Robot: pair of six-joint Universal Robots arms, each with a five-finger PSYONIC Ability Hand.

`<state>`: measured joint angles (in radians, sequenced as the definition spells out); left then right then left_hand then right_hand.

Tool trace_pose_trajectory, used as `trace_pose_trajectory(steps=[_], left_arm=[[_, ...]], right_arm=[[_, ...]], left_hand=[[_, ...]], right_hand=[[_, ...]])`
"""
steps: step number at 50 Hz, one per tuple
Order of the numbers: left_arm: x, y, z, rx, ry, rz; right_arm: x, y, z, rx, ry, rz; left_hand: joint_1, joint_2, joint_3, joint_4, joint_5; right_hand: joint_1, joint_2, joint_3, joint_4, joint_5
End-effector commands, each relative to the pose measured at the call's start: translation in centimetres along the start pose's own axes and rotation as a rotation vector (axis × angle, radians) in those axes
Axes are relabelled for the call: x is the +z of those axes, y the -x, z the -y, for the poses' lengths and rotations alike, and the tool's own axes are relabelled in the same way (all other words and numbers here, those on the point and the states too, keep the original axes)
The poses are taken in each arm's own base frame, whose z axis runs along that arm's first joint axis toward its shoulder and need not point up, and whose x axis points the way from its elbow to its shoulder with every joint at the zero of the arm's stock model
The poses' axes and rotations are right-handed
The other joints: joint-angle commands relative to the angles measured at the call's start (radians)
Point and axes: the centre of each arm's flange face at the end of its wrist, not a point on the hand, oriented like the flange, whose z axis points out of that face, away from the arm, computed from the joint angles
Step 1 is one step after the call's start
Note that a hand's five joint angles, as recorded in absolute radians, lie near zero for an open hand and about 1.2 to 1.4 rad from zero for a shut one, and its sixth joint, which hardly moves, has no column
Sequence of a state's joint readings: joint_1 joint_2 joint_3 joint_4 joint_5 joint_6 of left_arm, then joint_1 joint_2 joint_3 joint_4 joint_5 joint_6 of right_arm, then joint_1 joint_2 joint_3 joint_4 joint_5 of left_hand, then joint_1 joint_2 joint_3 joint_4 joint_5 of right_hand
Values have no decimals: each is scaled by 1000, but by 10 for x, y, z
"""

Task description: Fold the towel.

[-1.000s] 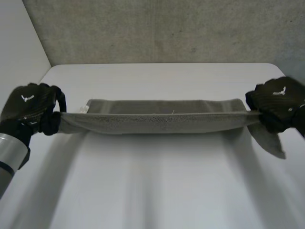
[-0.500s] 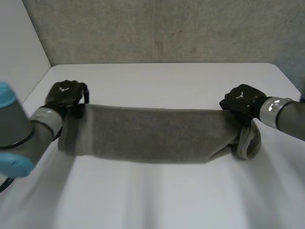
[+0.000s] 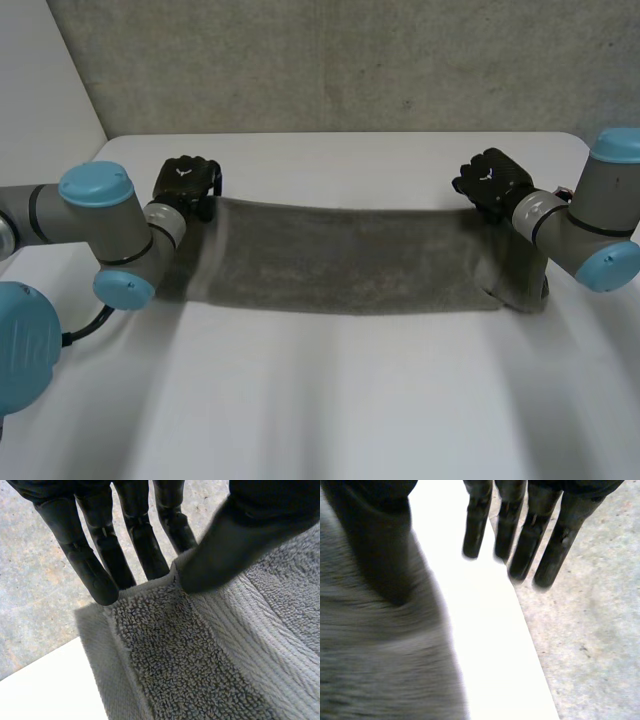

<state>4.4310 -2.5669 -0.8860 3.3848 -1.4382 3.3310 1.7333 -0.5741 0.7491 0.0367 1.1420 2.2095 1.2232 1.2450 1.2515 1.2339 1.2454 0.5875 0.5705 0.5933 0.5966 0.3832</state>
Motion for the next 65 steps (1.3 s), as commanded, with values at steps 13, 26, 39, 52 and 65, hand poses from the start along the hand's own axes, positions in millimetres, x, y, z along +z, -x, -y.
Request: trace_pose_trajectory(steps=[13,26,39,52,65], left_arm=[[-30,28,57,-10,-25,157],[-103,27,78,-139,17,162],[-126,15,49,-263,94,197],[-122,14,42,-262,86,207],[-124,12,38,-258,94,205]], right_arm=[[-49,-42,46,191,49,-151],[-138,-8,54,477,250,-110],[-147,41,8,497,290,-108],[-125,44,-28,498,325,-149],[-145,-30,-78,333,506,-294]], left_hand=[[-989,-1011,-1017,-1000,-1186],[-983,-1005,-1012,-994,-1180],[-969,-990,-997,-979,-1165],[-974,-996,-1003,-985,-1171],[-983,-1005,-1012,-994,-1180]], right_hand=[[-413,-396,-419,-422,-383],[-413,-396,-419,-422,-383],[-250,-233,-256,-259,-220],[655,672,649,646,685],[809,826,803,800,839]])
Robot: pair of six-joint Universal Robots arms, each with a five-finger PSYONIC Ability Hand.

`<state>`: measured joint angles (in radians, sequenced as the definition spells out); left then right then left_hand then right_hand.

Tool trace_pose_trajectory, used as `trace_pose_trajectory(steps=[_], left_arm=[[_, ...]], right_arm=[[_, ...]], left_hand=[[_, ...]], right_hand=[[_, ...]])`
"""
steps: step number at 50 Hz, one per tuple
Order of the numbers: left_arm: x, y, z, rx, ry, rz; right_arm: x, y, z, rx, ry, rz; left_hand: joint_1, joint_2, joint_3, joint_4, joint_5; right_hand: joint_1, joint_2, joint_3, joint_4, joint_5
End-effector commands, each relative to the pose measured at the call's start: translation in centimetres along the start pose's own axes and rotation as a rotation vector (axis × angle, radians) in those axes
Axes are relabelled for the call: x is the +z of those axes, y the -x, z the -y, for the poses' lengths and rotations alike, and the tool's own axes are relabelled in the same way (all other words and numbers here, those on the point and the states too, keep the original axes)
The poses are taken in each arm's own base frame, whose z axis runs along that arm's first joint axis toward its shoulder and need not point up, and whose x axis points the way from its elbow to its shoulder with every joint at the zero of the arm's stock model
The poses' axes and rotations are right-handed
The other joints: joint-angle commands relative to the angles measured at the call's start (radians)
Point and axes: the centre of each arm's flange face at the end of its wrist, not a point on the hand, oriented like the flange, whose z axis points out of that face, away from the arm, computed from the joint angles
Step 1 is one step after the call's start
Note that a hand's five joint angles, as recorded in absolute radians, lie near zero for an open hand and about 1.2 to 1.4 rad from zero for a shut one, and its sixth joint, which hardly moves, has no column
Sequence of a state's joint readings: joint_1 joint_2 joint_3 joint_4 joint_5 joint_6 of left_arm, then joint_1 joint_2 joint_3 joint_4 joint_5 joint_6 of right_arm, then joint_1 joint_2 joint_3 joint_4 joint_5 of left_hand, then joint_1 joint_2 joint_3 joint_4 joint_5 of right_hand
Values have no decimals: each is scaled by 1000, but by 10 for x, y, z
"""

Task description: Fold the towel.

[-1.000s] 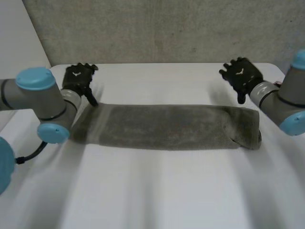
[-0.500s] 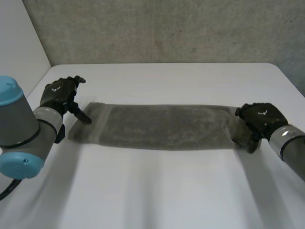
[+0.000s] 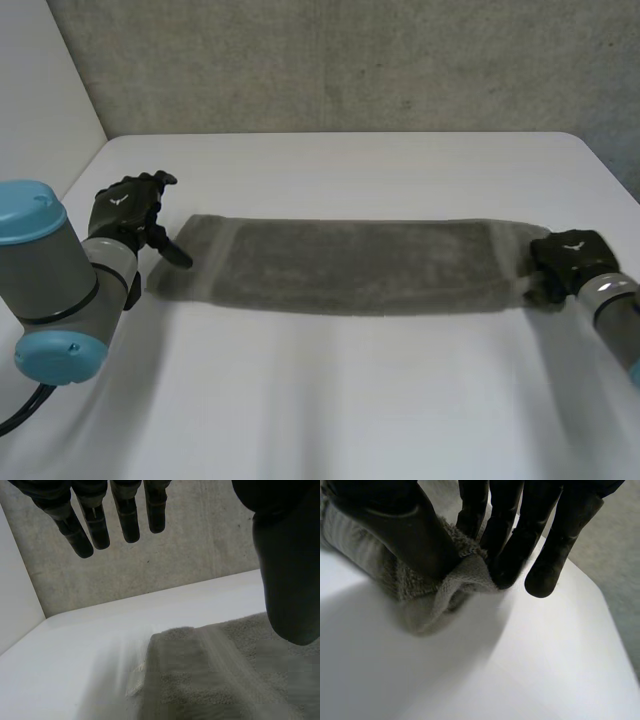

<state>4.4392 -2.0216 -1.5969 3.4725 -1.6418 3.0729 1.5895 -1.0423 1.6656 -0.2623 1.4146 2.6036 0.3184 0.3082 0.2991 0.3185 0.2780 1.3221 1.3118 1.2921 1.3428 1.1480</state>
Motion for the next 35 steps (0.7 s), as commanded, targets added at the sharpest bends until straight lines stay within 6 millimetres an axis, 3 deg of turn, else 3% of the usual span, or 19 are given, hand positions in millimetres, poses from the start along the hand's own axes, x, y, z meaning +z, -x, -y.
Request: trace_pose_trajectory(steps=[1,4,7,9,10,11,12,14,15,17,18,20,21,23,24,27,32,34,35], left_arm=[[-2,0,-1,3,3,-2],[-3,-1,-1,5,5,-3],[-3,-1,0,5,3,-2],[-3,-2,-1,5,3,-6],[-4,-3,0,6,2,-8],[-4,-3,0,6,2,-8],[-4,-3,0,6,2,-8],[-4,-3,0,6,0,-8],[-4,-3,0,6,0,-8],[-6,-6,0,7,2,-17],[-6,-6,0,7,2,-17],[-7,-8,-1,8,3,-21],[-7,-9,-1,8,3,-24],[-7,-10,-1,10,4,-27],[-7,-10,-2,10,6,-26],[-7,-10,-4,11,9,-29],[-8,-13,-6,14,14,-36],[-8,-14,-7,18,17,-39],[-7,-14,-9,19,19,-37]], right_arm=[[2,-81,-11,-171,118,-160],[3,-95,-10,-221,132,-187],[8,-109,9,-290,98,-217],[9,-103,43,-305,10,-217],[9,-103,43,-305,10,-217],[6,-94,67,-307,-55,-205],[6,-93,68,-307,-55,-205],[-6,-54,115,-324,-192,-137],[-6,-54,115,-324,-192,-137],[-27,8,156,-367,-334,-15],[-27,8,156,-367,-335,-14],[-49,77,173,-407,-434,135],[-49,77,173,-407,-434,136],[-69,137,174,-438,-495,272],[-69,138,174,-438,-496,272],[-96,203,171,-464,-577,419],[-102,241,158,-472,-630,489],[-101,248,153,-475,-632,503],[-99,250,148,-475,-622,503]], left_hand=[[-78,-68,-59,-79,-213],[-78,-68,-59,-79,-213],[-78,-68,-59,-79,-213],[-78,-68,-59,-79,-213],[-78,-68,-59,-79,-213],[-81,-71,-62,-81,-216],[-81,-71,-62,-81,-216],[-84,-74,-65,-84,-218],[-84,-74,-65,-84,-219],[-84,-74,-65,-84,-219],[-84,-74,-65,-84,-219],[-84,-74,-65,-84,-219],[-84,-74,-65,-84,-219],[-84,-74,-65,-84,-219],[-87,-77,-68,-87,-221],[-87,-77,-68,-87,-221],[-87,-77,-68,-87,-221],[-87,-77,-68,-87,-221],[-87,-77,-68,-87,-221]], right_hand=[[74,85,104,54,74],[74,85,104,54,74],[74,85,104,54,74],[74,85,104,54,74],[74,85,104,54,74],[74,85,104,54,74],[74,85,104,54,74],[74,85,104,54,74],[74,85,104,54,74],[74,85,104,54,74],[74,85,104,54,74],[74,85,104,54,74],[74,85,104,54,74],[74,85,104,54,74],[74,85,104,54,74],[74,85,104,54,74],[74,85,104,54,74],[-101,-91,-71,-122,-101],[-499,-489,-469,-520,-500]])
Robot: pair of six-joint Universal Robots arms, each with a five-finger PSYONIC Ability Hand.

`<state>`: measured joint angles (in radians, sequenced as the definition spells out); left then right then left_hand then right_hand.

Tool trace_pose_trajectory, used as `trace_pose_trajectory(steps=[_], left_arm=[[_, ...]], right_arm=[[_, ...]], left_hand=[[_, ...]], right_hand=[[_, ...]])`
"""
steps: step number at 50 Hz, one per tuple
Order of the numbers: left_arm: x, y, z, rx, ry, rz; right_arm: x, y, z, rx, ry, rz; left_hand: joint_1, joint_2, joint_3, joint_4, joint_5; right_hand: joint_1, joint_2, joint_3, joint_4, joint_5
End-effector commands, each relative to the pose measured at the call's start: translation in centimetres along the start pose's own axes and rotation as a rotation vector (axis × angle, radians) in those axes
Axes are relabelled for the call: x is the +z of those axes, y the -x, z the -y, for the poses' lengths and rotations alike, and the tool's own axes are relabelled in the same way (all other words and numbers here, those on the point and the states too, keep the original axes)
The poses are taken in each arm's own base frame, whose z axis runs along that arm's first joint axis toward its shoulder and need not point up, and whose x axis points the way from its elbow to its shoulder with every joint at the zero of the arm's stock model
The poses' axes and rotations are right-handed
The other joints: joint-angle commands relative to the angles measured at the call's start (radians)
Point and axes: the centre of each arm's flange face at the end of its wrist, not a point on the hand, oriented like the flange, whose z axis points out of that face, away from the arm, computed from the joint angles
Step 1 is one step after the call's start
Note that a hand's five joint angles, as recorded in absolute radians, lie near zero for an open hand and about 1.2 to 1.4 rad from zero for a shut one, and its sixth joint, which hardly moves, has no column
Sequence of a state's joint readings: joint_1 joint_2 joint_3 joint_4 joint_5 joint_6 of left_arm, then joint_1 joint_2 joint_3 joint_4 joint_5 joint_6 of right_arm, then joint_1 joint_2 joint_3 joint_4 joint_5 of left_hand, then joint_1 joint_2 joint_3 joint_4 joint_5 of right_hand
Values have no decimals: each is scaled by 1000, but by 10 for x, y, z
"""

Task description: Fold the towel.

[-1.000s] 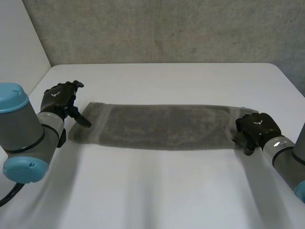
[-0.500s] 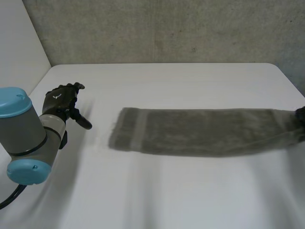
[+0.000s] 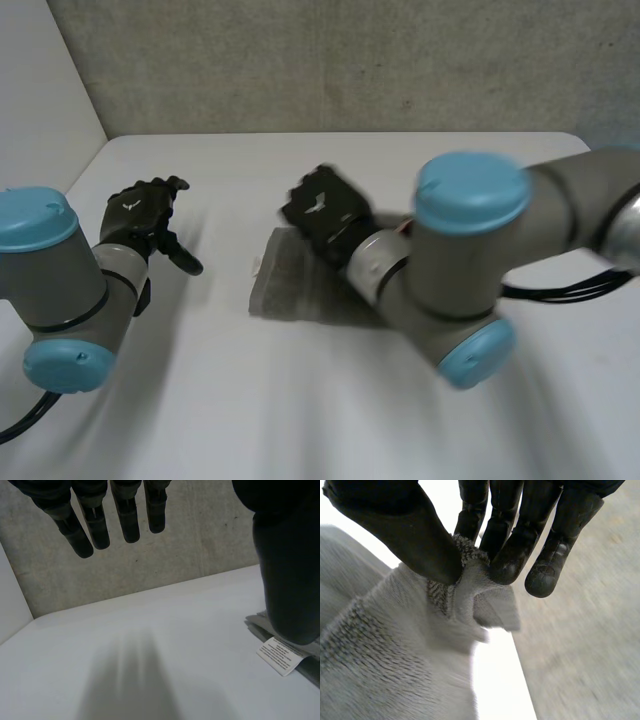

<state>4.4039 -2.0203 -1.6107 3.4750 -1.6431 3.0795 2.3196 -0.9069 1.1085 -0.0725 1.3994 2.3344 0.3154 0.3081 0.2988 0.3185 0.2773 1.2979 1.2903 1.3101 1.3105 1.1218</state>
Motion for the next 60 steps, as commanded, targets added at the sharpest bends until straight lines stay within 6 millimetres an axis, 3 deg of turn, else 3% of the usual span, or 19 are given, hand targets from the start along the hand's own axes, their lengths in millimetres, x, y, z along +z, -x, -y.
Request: trace_pose_trajectory(steps=[1,3,7,9,13,17,20,22,23,27,28,29,30,31,33,50,55,58,60], left_arm=[[0,-2,-4,7,7,-4],[0,-3,-5,7,8,-7],[-1,-4,-5,8,10,-12],[-1,-5,-6,8,10,-13],[-3,-9,-7,10,14,-25],[-7,-13,-10,13,22,-40],[-9,-18,-10,15,18,-52],[-12,-24,-11,17,16,-70],[-12,-24,-11,17,16,-70],[-15,-31,-14,23,22,-90],[-15,-31,-14,23,22,-90],[-16,-33,-16,24,26,-96],[-18,-36,-18,28,33,-104],[-18,-36,-18,28,33,-104],[-21,-39,-20,42,36,-116],[-27,-44,-21,70,24,-132],[-27,-44,-16,68,12,-133],[-27,-45,-9,64,-9,-140],[-28,-46,5,58,-41,-145]], right_arm=[[9,31,-13,5,-6,32],[8,33,-15,17,9,34],[3,27,-20,94,50,12],[-7,-5,-35,211,127,-65],[-28,-30,-59,322,225,-98],[-60,-28,-91,401,335,-77],[-68,-28,-104,420,367,-76],[-80,-31,-132,449,417,-111],[-80,-31,-132,449,417,-111],[-89,-31,-155,468,457,-150],[-89,-31,-157,469,455,-156],[-89,-31,-157,469,455,-156],[-89,-33,-158,472,449,-169],[-89,-33,-158,472,449,-170],[-88,-40,-164,477,438,-204],[-107,-44,-174,509,492,-217],[-132,-81,-184,458,570,-267],[-135,-91,-183,420,572,-269],[-126,-102,-160,345,486,-254]], left_hand=[[-84,-77,-68,-87,-221],[-84,-77,-68,-87,-221],[-84,-77,-68,-87,-221],[-84,-77,-68,-87,-221],[-84,-77,-68,-87,-221],[-84,-77,-68,-87,-221],[-84,-77,-68,-87,-221],[-84,-77,-68,-87,-221],[-84,-77,-68,-87,-221],[-84,-77,-68,-87,-221],[-84,-77,-68,-87,-221],[-84,-77,-68,-87,-221],[-84,-77,-68,-87,-221],[-84,-77,-68,-87,-221],[-84,-77,-68,-87,-221],[-87,-80,-71,-90,-224],[-87,-80,-71,-90,-224],[-87,-80,-71,-90,-224],[-87,-80,-71,-90,-224]], right_hand=[[-961,-954,-974,-974,-960],[-1123,-1116,-1136,-1136,-1122],[-1123,-1116,-1136,-1136,-1122],[-1123,-1116,-1136,-1136,-1122],[-1123,-1116,-1136,-1136,-1122],[-1123,-1116,-1136,-1136,-1122],[-1123,-1116,-1136,-1136,-1122],[-1123,-1116,-1136,-1136,-1122],[-1123,-1116,-1136,-1136,-1122],[-830,-822,-842,-842,-828],[-634,-626,-646,-646,-632],[-632,-624,-644,-644,-630],[-399,-391,-411,-412,-397],[-397,-389,-409,-409,-395],[96,103,84,83,97],[98,106,86,86,100],[98,106,86,86,100],[98,106,86,86,100],[98,106,86,86,100]])
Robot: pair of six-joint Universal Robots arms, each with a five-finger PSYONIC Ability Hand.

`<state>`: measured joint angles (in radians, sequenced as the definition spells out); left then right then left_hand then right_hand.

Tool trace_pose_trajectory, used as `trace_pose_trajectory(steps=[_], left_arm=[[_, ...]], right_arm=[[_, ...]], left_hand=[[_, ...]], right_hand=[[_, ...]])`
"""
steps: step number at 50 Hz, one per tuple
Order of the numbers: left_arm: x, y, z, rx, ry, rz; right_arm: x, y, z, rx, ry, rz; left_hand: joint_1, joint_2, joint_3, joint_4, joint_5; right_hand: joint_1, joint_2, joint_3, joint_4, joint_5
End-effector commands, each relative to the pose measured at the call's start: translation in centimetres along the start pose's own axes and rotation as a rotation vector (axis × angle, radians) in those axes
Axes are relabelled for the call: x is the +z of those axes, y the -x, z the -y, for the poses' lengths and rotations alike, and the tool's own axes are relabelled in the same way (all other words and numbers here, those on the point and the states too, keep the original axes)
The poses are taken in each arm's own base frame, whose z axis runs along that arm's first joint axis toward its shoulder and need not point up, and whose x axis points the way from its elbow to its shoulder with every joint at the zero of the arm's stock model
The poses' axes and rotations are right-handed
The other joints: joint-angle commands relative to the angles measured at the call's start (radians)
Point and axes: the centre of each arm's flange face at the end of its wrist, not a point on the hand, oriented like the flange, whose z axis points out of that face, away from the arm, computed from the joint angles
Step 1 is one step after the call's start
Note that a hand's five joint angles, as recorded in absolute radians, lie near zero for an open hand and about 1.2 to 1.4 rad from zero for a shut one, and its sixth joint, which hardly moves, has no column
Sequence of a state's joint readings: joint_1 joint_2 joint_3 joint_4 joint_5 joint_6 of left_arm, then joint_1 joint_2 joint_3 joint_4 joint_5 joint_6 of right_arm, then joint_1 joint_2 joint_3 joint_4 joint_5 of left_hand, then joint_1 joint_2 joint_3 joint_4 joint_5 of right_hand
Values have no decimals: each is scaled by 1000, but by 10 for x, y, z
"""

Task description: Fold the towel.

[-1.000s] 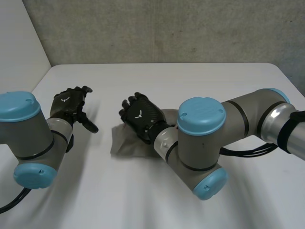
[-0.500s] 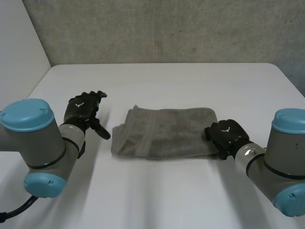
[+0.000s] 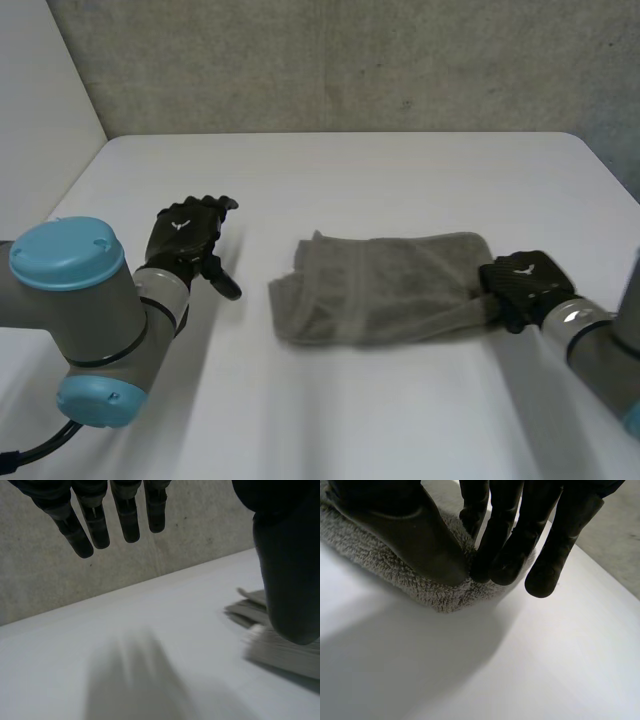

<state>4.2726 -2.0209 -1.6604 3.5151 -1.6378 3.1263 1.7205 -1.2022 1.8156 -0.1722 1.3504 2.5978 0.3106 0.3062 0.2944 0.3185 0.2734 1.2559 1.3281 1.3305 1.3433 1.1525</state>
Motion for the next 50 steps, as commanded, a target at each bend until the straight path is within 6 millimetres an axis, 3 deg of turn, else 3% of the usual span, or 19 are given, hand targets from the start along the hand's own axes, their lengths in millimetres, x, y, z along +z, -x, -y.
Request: trace_pose_trajectory(steps=[1,3,6,8,9,11,12,13,14,16,20,22,24,25,30,35,41,43,50], left_arm=[[-1,-1,22,-7,-55,-9],[-2,-1,29,-8,-77,-10],[-1,-3,43,-12,-118,-13],[-1,-3,58,-16,-162,-15],[-1,-3,58,-16,-163,-15],[-1,-5,65,-17,-182,-17],[-1,-6,70,-18,-193,-22],[-1,-8,73,-19,-201,-27],[-1,-8,73,-19,-201,-27],[0,-9,78,-19,-210,-28],[0,-13,80,-18,-211,-36],[0,-17,80,-17,-208,-47],[-1,-25,81,-15,-211,-68],[-1,-25,81,-15,-211,-68],[1,-37,77,-14,-206,-97],[2,-57,53,-3,-146,-148],[-1,-68,21,17,-43,-174],[-6,-74,-3,37,45,-186],[-17,-72,-40,67,203,-185]], right_arm=[[-10,-23,31,-122,-75,-22],[-17,5,76,-167,-227,48],[-20,17,94,-174,-289,77],[-23,51,117,-183,-370,167],[-23,51,117,-183,-371,168],[-30,105,128,-223,-433,315],[-31,105,128,-223,-433,316],[-36,134,130,-251,-462,392],[-36,134,130,-252,-463,393],[-45,172,129,-269,-476,484],[-41,170,127,-262,-430,481],[-35,152,125,-209,-373,432],[-34,137,129,-151,-359,386],[-34,137,129,-151,-359,386],[-27,68,133,177,-311,250],[-22,47,125,299,-280,223],[-18,53,112,303,-240,258],[-4,64,93,310,-181,291],[22,87,57,316,-74,333]], left_hand=[[-82,-78,-66,-90,-220],[-82,-78,-66,-90,-220],[-82,-78,-66,-90,-220],[-88,-84,-72,-96,-226],[-88,-84,-72,-96,-226],[-91,-87,-75,-99,-229],[-91,-87,-75,-99,-229],[-91,-87,-75,-99,-229],[-91,-87,-75,-99,-229],[-91,-87,-75,-99,-229],[-91,-87,-75,-99,-229],[-88,-84,-72,-96,-226],[-88,-84,-72,-96,-226],[-88,-84,-72,-96,-226],[-79,-75,-63,-87,-217],[-79,-75,-63,-87,-217],[-79,-75,-63,-87,-217],[-82,-78,-66,-90,-220],[-88,-84,-72,-96,-226]], right_hand=[[140,68,66,53,69],[140,68,66,53,69],[140,68,66,53,69],[140,68,66,53,69],[140,68,66,53,69],[140,68,66,53,69],[140,68,66,53,69],[140,68,66,53,69],[140,68,66,53,69],[140,68,66,53,69],[-226,-298,-300,-313,-297],[-999,-1072,-1074,-1087,-1071],[-1081,-1154,-1156,-1169,-1153],[-1081,-1154,-1156,-1169,-1153],[-1081,-1154,-1156,-1169,-1153],[-1081,-1154,-1156,-1169,-1153],[-1081,-1154,-1156,-1169,-1153],[-1081,-1154,-1156,-1169,-1153],[-1081,-1154,-1156,-1169,-1153]])
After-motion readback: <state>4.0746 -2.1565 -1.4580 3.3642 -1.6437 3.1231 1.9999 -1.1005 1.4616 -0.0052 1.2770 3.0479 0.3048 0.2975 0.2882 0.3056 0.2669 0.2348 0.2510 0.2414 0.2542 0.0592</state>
